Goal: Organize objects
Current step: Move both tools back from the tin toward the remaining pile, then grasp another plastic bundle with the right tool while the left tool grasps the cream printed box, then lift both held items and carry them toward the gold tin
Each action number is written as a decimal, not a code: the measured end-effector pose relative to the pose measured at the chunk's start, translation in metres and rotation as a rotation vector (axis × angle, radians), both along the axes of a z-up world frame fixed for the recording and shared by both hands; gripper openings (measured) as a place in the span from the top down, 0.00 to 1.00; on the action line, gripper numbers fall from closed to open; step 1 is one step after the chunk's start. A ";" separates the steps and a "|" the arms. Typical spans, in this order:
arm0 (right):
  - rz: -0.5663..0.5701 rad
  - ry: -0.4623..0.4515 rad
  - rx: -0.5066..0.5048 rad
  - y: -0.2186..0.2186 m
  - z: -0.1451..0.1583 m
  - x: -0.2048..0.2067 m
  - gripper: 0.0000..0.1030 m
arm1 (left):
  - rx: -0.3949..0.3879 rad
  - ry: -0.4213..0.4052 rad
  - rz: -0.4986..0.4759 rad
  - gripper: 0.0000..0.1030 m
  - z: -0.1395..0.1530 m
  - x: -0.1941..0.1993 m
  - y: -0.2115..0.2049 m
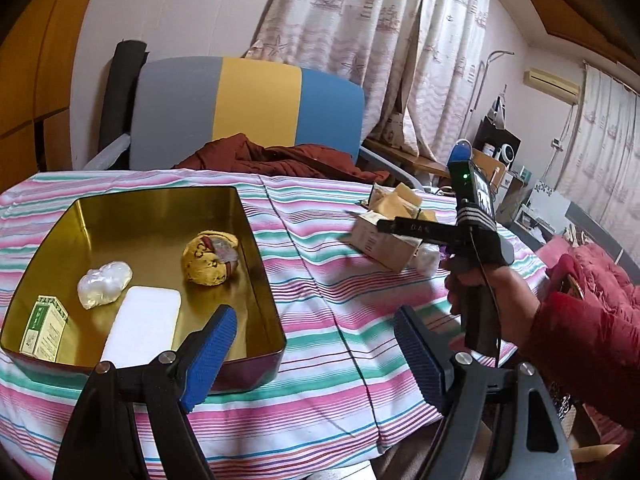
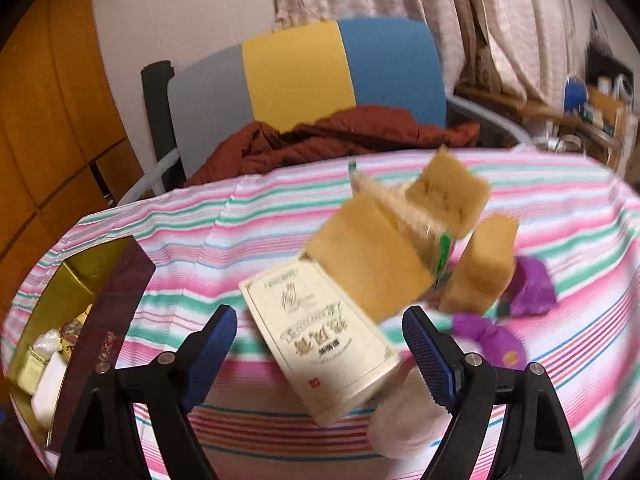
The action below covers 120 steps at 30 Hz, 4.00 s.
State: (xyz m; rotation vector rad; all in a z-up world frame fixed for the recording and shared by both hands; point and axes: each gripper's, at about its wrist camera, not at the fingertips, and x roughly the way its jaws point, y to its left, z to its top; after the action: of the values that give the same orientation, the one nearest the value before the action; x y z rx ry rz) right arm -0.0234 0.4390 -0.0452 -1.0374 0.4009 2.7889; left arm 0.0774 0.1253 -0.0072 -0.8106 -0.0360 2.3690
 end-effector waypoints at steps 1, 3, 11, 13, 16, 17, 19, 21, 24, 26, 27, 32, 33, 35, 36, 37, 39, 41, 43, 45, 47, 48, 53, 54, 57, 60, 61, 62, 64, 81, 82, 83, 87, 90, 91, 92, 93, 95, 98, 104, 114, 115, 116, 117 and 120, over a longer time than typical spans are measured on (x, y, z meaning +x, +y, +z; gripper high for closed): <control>0.011 0.000 -0.021 -0.004 -0.003 0.002 0.17 | -0.001 0.002 0.000 0.20 0.000 0.001 0.001; 0.070 0.030 -0.068 -0.019 -0.005 0.014 0.17 | 0.004 -0.002 0.003 0.20 0.000 0.000 0.003; 0.028 0.136 -0.084 -0.037 -0.007 0.089 0.17 | 0.004 -0.027 0.001 0.20 -0.004 0.000 0.009; -0.108 0.110 -0.076 -0.017 -0.009 0.099 0.17 | 0.007 -0.038 -0.004 0.20 -0.005 -0.002 0.013; -0.211 0.057 -0.066 0.010 -0.014 0.097 0.17 | 0.001 -0.055 -0.024 0.20 -0.007 -0.003 0.022; -0.223 0.043 -0.079 0.016 -0.017 0.093 0.17 | -0.007 -0.055 -0.031 0.20 -0.007 -0.002 0.025; -0.224 0.029 -0.103 0.023 -0.020 0.084 0.18 | -0.017 -0.051 -0.045 0.20 -0.007 -0.002 0.031; -0.217 0.016 -0.106 0.024 -0.023 0.073 0.22 | -0.026 -0.048 -0.060 0.20 -0.005 -0.002 0.038; -0.219 -0.013 -0.074 0.025 -0.026 0.048 0.35 | -0.035 -0.046 -0.078 0.20 -0.003 -0.005 0.048; -0.223 -0.038 -0.078 0.032 -0.030 0.037 0.45 | -0.040 -0.039 -0.086 0.20 -0.001 -0.009 0.055; -0.222 -0.054 -0.096 0.037 -0.033 0.032 0.51 | -0.045 -0.039 -0.091 0.20 -0.001 -0.010 0.059; -0.199 -0.077 -0.056 0.050 -0.032 0.031 0.64 | -0.074 -0.042 -0.127 0.20 -0.001 -0.025 0.087; -0.189 -0.079 -0.051 0.052 -0.033 0.032 0.64 | -0.080 -0.041 -0.130 0.20 -0.002 -0.029 0.093; -0.182 -0.067 -0.064 0.058 -0.035 0.038 0.64 | -0.097 -0.041 -0.125 0.20 -0.002 -0.039 0.106; -0.183 -0.061 -0.068 0.059 -0.036 0.041 0.64 | -0.101 -0.042 -0.130 0.20 -0.002 -0.045 0.113; -0.184 -0.053 -0.071 0.060 -0.037 0.045 0.64 | -0.108 -0.041 -0.134 0.20 -0.002 -0.051 0.123; -0.185 -0.045 -0.069 0.058 -0.038 0.046 0.64 | -0.122 -0.035 -0.147 0.19 -0.003 -0.060 0.136; -0.186 -0.040 -0.064 0.057 -0.039 0.044 0.64 | -0.163 -0.041 -0.165 0.19 -0.007 -0.072 0.155; -0.187 -0.031 -0.069 0.057 -0.039 0.044 0.64 | -0.205 -0.039 -0.182 0.18 -0.013 -0.086 0.173; -0.188 -0.020 -0.079 0.058 -0.040 0.045 0.64 | -0.226 -0.054 -0.177 0.18 -0.019 -0.099 0.184; -0.188 -0.014 -0.084 0.058 -0.041 0.045 0.64 | -0.235 -0.086 -0.171 0.18 -0.025 -0.113 0.191; -0.189 -0.011 -0.086 0.058 -0.041 0.045 0.64 | -0.237 -0.093 -0.168 0.18 -0.027 -0.118 0.194; -0.191 -0.006 -0.078 0.058 -0.041 0.046 0.64 | -0.259 -0.128 -0.145 0.18 -0.041 -0.134 0.207; -0.191 -0.005 -0.077 0.057 -0.042 0.046 0.64 | -0.261 -0.130 -0.136 0.18 -0.043 -0.135 0.209; -0.193 -0.003 -0.073 0.057 -0.042 0.046 0.64 | -0.262 -0.121 -0.117 0.18 -0.049 -0.136 0.214; -0.193 -0.002 -0.072 0.056 -0.042 0.046 0.64 | -0.265 -0.110 -0.097 0.23 -0.057 -0.136 0.217; -0.193 -0.001 -0.074 0.056 -0.042 0.046 0.64 | -0.259 -0.113 -0.099 0.29 -0.060 -0.137 0.218; -0.193 0.000 -0.075 0.057 -0.042 0.046 0.64 | -0.252 -0.112 -0.103 0.33 -0.063 -0.137 0.218; -0.193 0.002 -0.077 0.057 -0.043 0.047 0.64 | -0.238 -0.114 -0.116 0.46 -0.067 -0.137 0.217; -0.196 0.000 -0.049 0.054 -0.041 0.046 0.64 | -0.144 -0.123 -0.127 0.48 -0.079 -0.135 0.202; -0.196 0.001 -0.047 0.054 -0.041 0.046 0.64 | -0.146 -0.112 -0.122 0.48 -0.079 -0.133 0.203; -0.196 0.003 -0.046 0.054 -0.041 0.046 0.64 | -0.140 -0.098 -0.118 0.48 -0.077 -0.130 0.201; -0.180 0.017 -0.040 0.049 -0.039 0.049 0.65 | -0.113 -0.041 -0.097 0.48 -0.068 -0.119 0.189; -0.162 0.028 -0.019 0.041 -0.036 0.052 0.65 | -0.094 -0.011 -0.089 0.48 -0.064 -0.110 0.178; -0.156 0.032 -0.012 0.038 -0.036 0.053 0.65 | -0.087 -0.006 -0.087 0.48 -0.063 -0.108 0.175; -0.147 0.035 -0.009 0.034 -0.035 0.054 0.65 | -0.078 -0.003 -0.080 0.48 -0.062 -0.106 0.171; -0.139 0.036 -0.009 0.030 -0.036 0.055 0.65 | -0.072 -0.001 -0.074 0.48 -0.062 -0.104 0.167; -0.121 0.032 -0.007 0.020 -0.038 0.059 0.65 | -0.056 -0.008 -0.060 0.48 -0.062 -0.101 0.157; -0.098 0.046 -0.013 0.006 -0.039 0.066 0.65 | -0.046 -0.014 -0.049 0.48 -0.063 -0.097 0.149; -0.071 0.032 -0.037 -0.013 -0.039 0.067 0.65 | -0.014 -0.036 -0.078 0.48 -0.059 -0.077 0.131; -0.038 0.037 -0.130 -0.043 -0.029 0.072 0.65 | 0.084 -0.020 -0.046 0.48 -0.027 -0.052 0.069; -0.028 0.042 -0.130 -0.048 -0.025 0.072 0.65 | 0.084 -0.023 -0.036 0.48 -0.026 -0.052 0.062; -0.015 0.050 -0.132 -0.054 -0.021 0.072 0.65 | 0.087 -0.026 -0.023 0.48 -0.024 -0.052 0.054; 0.001 0.057 -0.142 -0.061 -0.017 0.072 0.65 | 0.093 -0.028 -0.010 0.48 -0.023 -0.052 0.046; 0.046 0.078 -0.174 -0.080 -0.006 0.072 0.65 | 0.107 -0.034 0.044 0.48 -0.016 -0.056 0.020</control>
State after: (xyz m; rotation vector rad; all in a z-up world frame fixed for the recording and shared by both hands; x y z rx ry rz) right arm 0.0491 0.3592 -0.0516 -0.9855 0.6476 2.8846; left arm 0.0213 0.1457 -0.0229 -0.8057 -0.1952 2.3717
